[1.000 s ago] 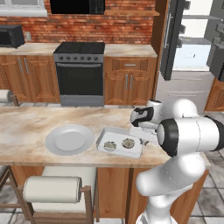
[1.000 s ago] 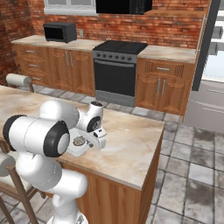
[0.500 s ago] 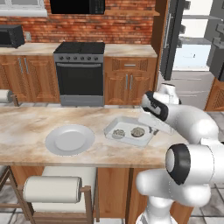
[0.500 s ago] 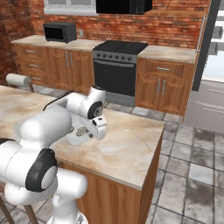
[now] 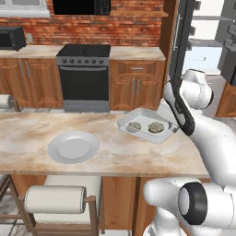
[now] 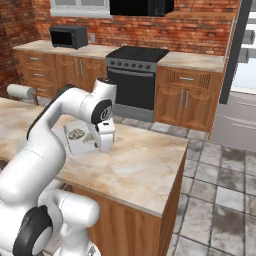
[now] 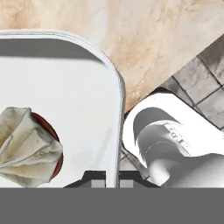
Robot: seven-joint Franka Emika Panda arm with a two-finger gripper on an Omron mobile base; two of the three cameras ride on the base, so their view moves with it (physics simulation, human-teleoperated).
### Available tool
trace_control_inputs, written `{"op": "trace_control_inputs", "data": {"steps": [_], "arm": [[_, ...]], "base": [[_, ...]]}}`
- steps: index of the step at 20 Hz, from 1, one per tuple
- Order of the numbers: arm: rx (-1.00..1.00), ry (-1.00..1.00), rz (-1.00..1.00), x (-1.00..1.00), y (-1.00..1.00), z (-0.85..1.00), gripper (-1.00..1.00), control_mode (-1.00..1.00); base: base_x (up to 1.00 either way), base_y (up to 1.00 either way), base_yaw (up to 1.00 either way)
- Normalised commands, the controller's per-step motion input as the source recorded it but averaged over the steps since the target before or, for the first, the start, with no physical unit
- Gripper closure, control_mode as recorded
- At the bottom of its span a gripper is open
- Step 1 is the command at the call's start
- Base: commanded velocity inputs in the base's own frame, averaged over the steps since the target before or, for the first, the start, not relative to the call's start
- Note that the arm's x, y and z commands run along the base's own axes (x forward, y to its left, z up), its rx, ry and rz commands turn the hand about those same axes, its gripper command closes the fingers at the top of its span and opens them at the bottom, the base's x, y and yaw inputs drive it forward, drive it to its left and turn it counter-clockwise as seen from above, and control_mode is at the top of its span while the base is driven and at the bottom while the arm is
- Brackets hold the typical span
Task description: Place two dumplings into each of the tupperware containers and then place the containers in the fridge.
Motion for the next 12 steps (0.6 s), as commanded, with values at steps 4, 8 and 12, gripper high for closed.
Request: {"op": "trace_control_inputs", "data": {"steps": [4, 8, 12], "arm": [[0.00, -0.10, -0.23, -0.85, 0.00, 0.59, 1.00, -1.00], [0.04, -0.07, -0.26, -0.84, -0.06, 0.64, 1.00, -1.00], [0.13, 0.02, -0.28, -0.54, -0.22, 0.59, 1.00, -1.00]], "base": [[0.00, 0.00, 0.00], [0.00, 0.00, 0.00], [0.00, 0.00, 0.00]]}}
